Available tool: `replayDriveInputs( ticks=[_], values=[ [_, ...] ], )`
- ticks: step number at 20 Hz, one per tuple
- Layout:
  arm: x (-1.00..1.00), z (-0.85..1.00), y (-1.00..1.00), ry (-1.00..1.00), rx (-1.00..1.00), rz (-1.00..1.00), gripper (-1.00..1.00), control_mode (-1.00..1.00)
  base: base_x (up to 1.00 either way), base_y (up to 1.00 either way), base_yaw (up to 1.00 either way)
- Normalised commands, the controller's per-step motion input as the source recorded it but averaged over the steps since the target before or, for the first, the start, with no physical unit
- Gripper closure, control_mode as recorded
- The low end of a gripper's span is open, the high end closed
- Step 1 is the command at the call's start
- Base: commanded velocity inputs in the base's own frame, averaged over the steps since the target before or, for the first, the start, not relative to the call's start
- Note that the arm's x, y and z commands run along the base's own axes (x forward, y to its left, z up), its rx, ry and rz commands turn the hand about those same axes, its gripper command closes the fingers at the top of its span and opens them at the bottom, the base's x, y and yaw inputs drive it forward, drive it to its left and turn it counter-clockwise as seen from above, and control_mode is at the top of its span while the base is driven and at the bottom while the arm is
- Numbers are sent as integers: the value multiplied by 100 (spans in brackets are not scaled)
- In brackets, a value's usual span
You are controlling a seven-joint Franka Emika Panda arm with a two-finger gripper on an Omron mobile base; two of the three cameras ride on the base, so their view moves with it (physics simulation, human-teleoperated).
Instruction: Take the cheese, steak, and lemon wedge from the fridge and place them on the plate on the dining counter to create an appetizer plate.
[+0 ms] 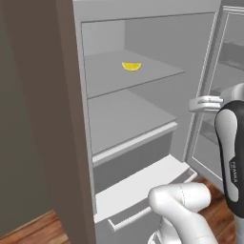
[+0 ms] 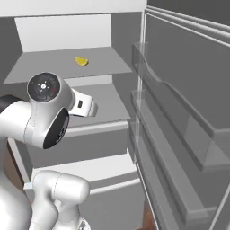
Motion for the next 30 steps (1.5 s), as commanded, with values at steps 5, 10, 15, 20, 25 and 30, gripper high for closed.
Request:
replayDriveInputs(
  ticks=[5,10,15,20,25,30],
  values=[
    [0,0,0,0,0,0,-100,100,99,1,20],
    [0,0,0,0,0,0,-100,100,100,1,24],
    [0,0,0,0,0,0,-100,100,91,0,25],
    [0,0,0,0,0,0,-100,100,43,0,18],
    [0,0,0,0,0,0,-100,-100,0,0,6],
    [15,13,0,0,0,2,-100,-100,0,0,0]
  ],
)
